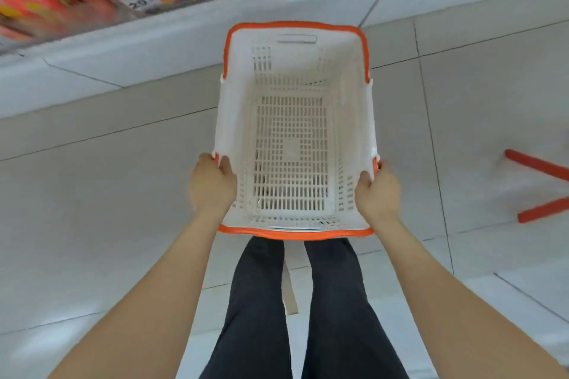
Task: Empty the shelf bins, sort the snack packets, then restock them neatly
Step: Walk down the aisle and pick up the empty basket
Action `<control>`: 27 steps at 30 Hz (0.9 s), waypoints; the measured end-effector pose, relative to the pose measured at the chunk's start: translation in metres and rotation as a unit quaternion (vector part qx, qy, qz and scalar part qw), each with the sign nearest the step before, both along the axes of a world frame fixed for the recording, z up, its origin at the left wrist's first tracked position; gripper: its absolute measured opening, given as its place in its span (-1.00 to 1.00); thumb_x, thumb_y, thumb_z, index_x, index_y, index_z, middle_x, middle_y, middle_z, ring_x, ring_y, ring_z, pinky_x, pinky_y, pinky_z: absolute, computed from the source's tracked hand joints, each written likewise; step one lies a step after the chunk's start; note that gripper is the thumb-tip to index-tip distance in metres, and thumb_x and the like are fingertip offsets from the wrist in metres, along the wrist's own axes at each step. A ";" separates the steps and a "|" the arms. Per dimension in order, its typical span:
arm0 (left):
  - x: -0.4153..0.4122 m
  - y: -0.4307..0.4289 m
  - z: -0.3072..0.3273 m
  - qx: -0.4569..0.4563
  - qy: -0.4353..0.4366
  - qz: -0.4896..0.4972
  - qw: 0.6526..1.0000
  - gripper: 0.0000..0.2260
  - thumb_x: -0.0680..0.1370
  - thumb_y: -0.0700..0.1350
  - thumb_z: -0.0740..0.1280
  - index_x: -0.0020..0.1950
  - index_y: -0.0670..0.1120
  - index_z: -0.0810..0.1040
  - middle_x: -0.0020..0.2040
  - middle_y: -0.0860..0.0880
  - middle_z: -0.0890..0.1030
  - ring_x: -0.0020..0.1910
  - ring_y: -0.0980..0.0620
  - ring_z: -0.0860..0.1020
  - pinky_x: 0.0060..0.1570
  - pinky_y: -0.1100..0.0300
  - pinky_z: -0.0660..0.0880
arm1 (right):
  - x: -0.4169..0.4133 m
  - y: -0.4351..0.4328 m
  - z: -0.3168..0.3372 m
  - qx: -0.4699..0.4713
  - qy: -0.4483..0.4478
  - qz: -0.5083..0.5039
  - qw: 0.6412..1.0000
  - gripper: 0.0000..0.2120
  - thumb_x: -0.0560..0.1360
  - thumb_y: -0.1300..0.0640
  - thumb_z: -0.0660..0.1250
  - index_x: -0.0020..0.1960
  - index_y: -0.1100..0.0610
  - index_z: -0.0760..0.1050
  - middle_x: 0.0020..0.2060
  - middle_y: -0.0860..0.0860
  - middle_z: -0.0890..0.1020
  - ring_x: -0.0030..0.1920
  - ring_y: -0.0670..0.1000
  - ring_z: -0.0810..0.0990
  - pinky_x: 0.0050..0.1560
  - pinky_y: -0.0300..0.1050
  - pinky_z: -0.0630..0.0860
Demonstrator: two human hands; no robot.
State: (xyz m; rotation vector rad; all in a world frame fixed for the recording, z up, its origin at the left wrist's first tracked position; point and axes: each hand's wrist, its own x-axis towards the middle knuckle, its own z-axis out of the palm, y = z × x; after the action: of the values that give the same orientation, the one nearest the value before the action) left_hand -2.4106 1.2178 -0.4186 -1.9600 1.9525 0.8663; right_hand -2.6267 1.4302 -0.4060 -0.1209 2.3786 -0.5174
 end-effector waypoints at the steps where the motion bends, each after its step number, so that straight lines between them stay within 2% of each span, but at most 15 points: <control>1: -0.008 0.004 0.028 0.000 0.012 -0.006 1.000 -0.74 0.69 0.02 0.16 0.02 -0.16 0.43 -0.08 -0.08 0.54 -0.12 -0.14 0.49 -0.13 0.04 0.35 | -0.001 0.013 0.034 -0.010 0.013 -0.025 1.000 -0.79 0.65 0.22 0.24 0.25 0.27 0.43 -0.01 0.04 0.55 -0.08 0.08 0.52 -0.12 -0.15 0.36; 4: -0.039 0.013 0.107 0.003 0.063 -0.044 0.997 -0.68 0.63 0.11 0.19 -0.15 -0.10 0.44 -0.23 -0.04 0.54 -0.21 -0.14 0.54 -0.28 0.08 0.34 | -0.007 0.056 0.129 -0.030 0.060 -0.080 0.995 -0.85 0.62 0.22 0.28 0.14 0.25 0.41 -0.18 -0.05 0.54 -0.25 0.01 0.50 -0.40 -0.28 0.30; 5: -0.052 0.018 0.131 0.005 0.076 -0.064 0.995 -0.63 0.63 0.16 0.19 -0.21 -0.08 0.43 -0.27 -0.04 0.53 -0.25 -0.13 0.54 -0.30 0.09 0.35 | -0.009 0.071 0.160 -0.032 0.069 -0.101 0.992 -0.85 0.61 0.20 0.29 0.11 0.24 0.40 -0.21 -0.08 0.52 -0.28 -0.05 0.50 -0.44 -0.31 0.33; 8: -0.090 0.035 0.192 -0.014 0.108 -0.145 0.983 -0.54 0.64 0.24 0.16 -0.28 -0.07 0.39 -0.30 -0.06 0.52 -0.30 -0.13 0.51 -0.32 0.10 0.34 | -0.017 0.114 0.229 -0.042 0.078 -0.169 0.982 -0.84 0.60 0.14 0.31 0.08 0.19 0.38 -0.20 -0.08 0.52 -0.27 -0.14 0.50 -0.48 -0.34 0.32; 12: -0.154 0.071 0.248 -0.041 0.136 -0.243 0.959 -0.58 0.66 0.19 0.18 -0.25 -0.08 0.37 -0.30 -0.06 0.51 -0.28 -0.15 0.51 -0.31 0.06 0.35 | -0.038 0.171 0.287 -0.051 0.091 -0.235 0.966 -0.83 0.60 0.10 0.33 0.10 0.17 0.42 -0.15 -0.07 0.54 -0.23 -0.17 0.51 -0.37 -0.29 0.32; 14: -0.192 0.094 0.268 -0.047 0.145 -0.283 0.947 -0.59 0.67 0.18 0.18 -0.24 -0.07 0.38 -0.29 -0.05 0.52 -0.29 -0.12 0.50 -0.31 0.06 0.35 | -0.052 0.201 0.304 -0.061 0.106 -0.268 0.956 -0.83 0.61 0.10 0.32 0.10 0.18 0.42 -0.15 -0.07 0.54 -0.23 -0.17 0.50 -0.38 -0.28 0.32; 18: -0.278 0.152 0.294 -0.046 0.159 -0.326 0.931 -0.57 0.69 0.16 0.18 -0.28 -0.06 0.34 -0.35 -0.02 0.47 -0.39 0.00 0.43 -0.41 0.14 0.22 | -0.095 0.258 0.318 -0.064 0.131 -0.320 0.936 -0.82 0.67 0.09 0.28 0.10 0.22 0.43 -0.14 -0.02 0.54 -0.24 -0.15 0.49 -0.39 -0.33 0.26; 22: -0.376 0.210 0.312 -0.048 0.168 -0.345 0.922 -0.55 0.68 0.16 0.22 -0.33 -0.05 0.31 -0.40 0.00 0.42 -0.42 -0.01 0.40 -0.42 0.14 0.19 | -0.170 0.317 0.320 -0.063 0.144 -0.349 0.924 -0.83 0.68 0.13 0.26 0.11 0.26 0.43 -0.08 0.06 0.56 -0.25 -0.18 0.44 -0.38 -0.32 0.25; 24: -0.424 0.231 0.318 -0.052 0.171 -0.360 0.916 -0.55 0.67 0.17 0.22 -0.33 -0.05 0.31 -0.39 -0.02 0.44 -0.40 -0.04 0.43 -0.42 0.12 0.20 | -0.212 0.342 0.322 -0.064 0.161 -0.352 0.920 -0.83 0.68 0.14 0.27 0.12 0.26 0.43 -0.08 0.07 0.56 -0.22 -0.09 0.48 -0.35 -0.24 0.29; 27: -0.495 0.254 0.330 -0.052 0.193 -0.364 0.910 -0.55 0.67 0.20 0.22 -0.30 -0.05 0.32 -0.38 -0.02 0.44 -0.39 -0.05 0.43 -0.41 0.10 0.23 | -0.282 0.370 0.322 -0.062 0.183 -0.344 0.919 -0.81 0.65 0.10 0.29 0.14 0.23 0.44 -0.06 0.10 0.61 -0.11 0.14 0.59 -0.22 0.01 0.47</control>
State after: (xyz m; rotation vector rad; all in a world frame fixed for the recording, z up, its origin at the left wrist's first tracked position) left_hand -2.9052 1.4720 -0.0883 -0.9610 2.7067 0.9756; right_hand -2.9089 1.8006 -0.0839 0.6415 2.7208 -1.0489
